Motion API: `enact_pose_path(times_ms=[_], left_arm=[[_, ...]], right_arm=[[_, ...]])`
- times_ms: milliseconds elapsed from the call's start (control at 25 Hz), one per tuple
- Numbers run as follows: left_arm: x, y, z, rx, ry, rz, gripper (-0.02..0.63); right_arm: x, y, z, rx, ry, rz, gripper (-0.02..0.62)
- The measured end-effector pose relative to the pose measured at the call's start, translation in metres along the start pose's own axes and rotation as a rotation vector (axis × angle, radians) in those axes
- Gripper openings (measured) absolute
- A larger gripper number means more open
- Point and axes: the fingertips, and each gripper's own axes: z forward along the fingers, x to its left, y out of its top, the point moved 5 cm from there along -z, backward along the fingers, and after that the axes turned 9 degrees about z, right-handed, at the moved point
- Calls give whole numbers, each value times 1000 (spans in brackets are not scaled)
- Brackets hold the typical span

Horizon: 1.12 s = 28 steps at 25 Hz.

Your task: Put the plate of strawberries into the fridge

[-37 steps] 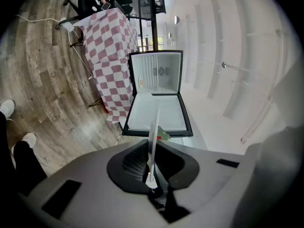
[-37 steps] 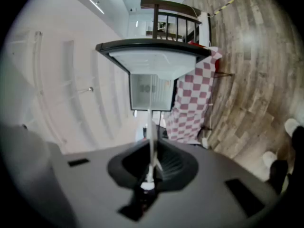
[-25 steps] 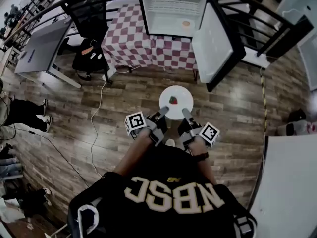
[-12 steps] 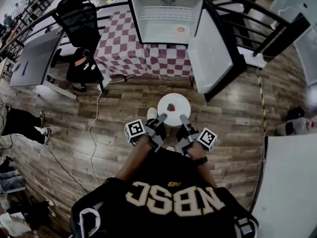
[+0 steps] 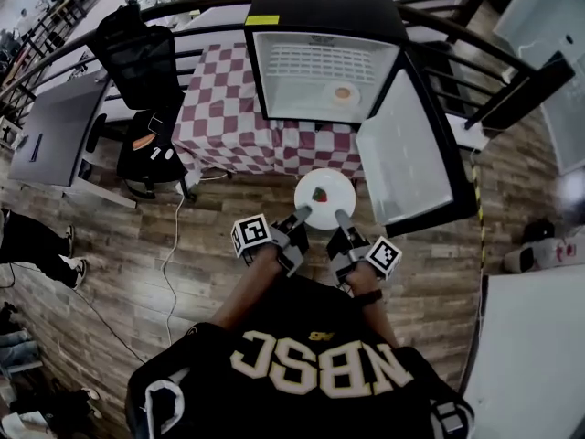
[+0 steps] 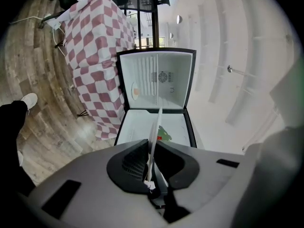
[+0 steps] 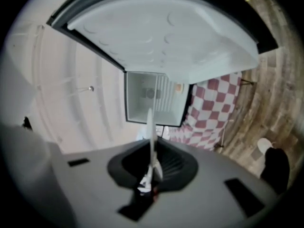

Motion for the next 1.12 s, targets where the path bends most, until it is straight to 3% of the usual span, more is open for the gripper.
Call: enact_pose_path(times_ms=[560,920,1120], left_arm=[[-4,157,49,37,9,-22,34],[-15,188,89,72,-14,-76,34],[-14,199,111,53,21,-65,34]], right_arm=[[28,22,157,-32,-5,18,40],[52,54,187,-63,-14,-11,40],[54,76,204,-35,-30,16,40]])
